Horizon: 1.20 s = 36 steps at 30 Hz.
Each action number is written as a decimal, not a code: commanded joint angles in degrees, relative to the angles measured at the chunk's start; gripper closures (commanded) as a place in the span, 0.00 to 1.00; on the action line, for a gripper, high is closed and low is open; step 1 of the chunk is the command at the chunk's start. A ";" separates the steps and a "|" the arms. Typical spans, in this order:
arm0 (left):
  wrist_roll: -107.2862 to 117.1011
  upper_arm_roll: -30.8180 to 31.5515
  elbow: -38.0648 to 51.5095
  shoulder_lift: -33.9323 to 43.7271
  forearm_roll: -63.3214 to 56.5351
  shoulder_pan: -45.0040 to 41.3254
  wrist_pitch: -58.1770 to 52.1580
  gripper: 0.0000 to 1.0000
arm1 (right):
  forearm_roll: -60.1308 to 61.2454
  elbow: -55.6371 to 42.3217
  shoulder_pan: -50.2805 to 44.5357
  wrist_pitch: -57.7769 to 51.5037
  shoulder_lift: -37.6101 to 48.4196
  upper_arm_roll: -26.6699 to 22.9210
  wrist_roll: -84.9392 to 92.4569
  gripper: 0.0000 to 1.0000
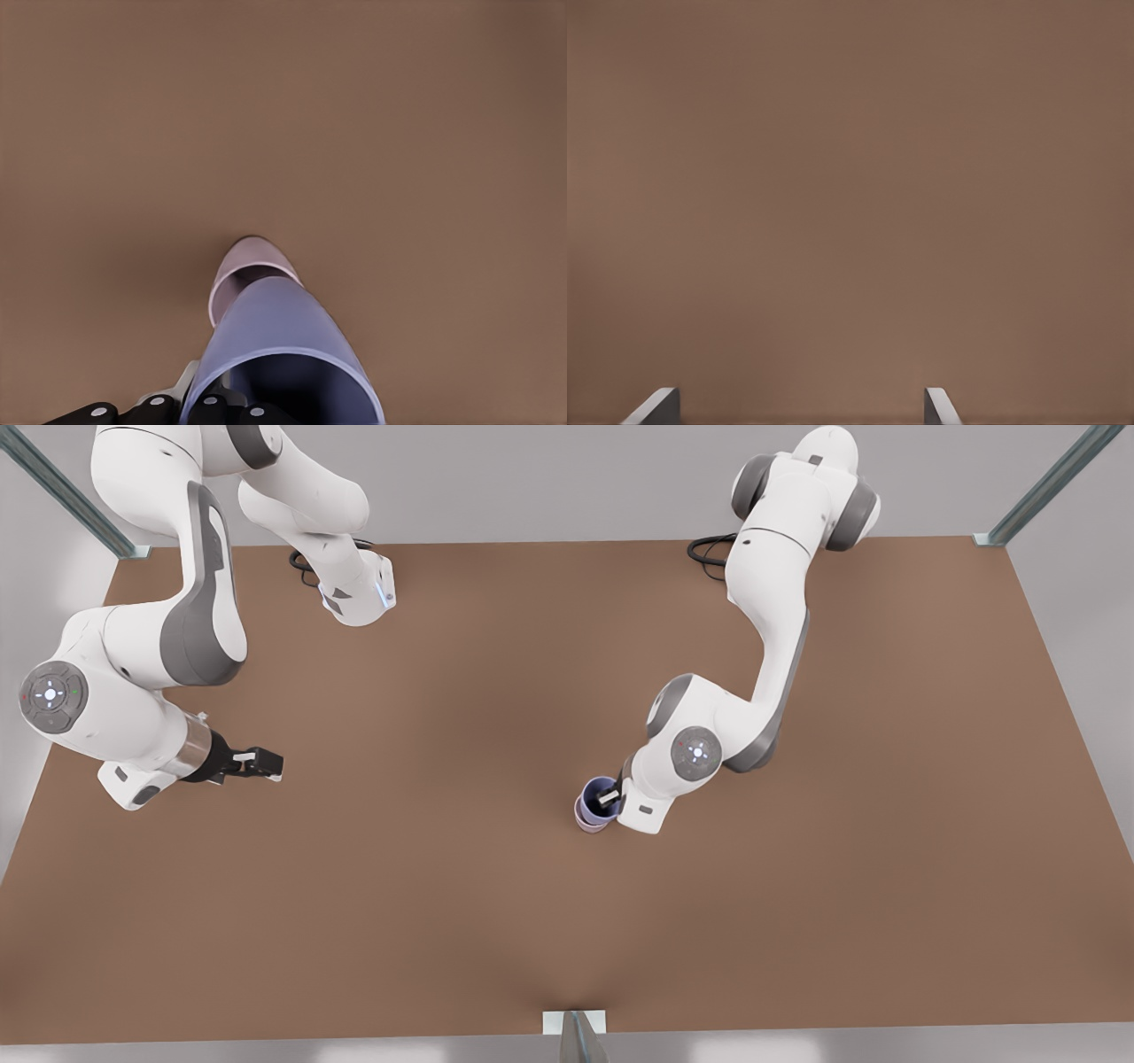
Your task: Stack the cups, with the pink cup at the bottom and the purple cup at the top
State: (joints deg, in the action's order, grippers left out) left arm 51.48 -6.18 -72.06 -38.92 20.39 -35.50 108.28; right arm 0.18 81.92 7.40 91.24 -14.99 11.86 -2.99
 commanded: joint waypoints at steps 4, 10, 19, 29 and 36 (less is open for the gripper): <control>-0.15 0.02 -0.01 -0.46 2.03 -0.01 0.53 0.79 | 0.00 0.00 0.07 -0.19 0.40 0.00 0.79 0.00; -0.15 0.02 -0.36 -0.46 2.20 -0.10 0.53 0.79 | 0.00 0.00 0.07 -1.15 0.92 -0.17 0.97 0.00; 0.38 0.02 -1.07 -0.55 2.38 -0.71 0.09 0.79 | 0.00 0.00 0.07 -1.15 0.75 -0.26 0.97 0.00; 0.38 0.02 -1.50 -1.34 2.47 -0.71 0.44 0.79 | 0.00 0.09 0.16 -1.15 0.75 -0.35 2.02 0.00; 0.47 0.11 -1.50 -2.13 2.55 -0.71 0.53 0.79 | 0.00 0.09 0.07 -0.45 0.31 -0.35 2.02 0.00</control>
State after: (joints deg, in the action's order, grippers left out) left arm 52.00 -6.15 -73.55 -41.05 20.87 -36.21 108.72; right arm 0.18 82.00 7.48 90.86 -14.68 11.51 -0.97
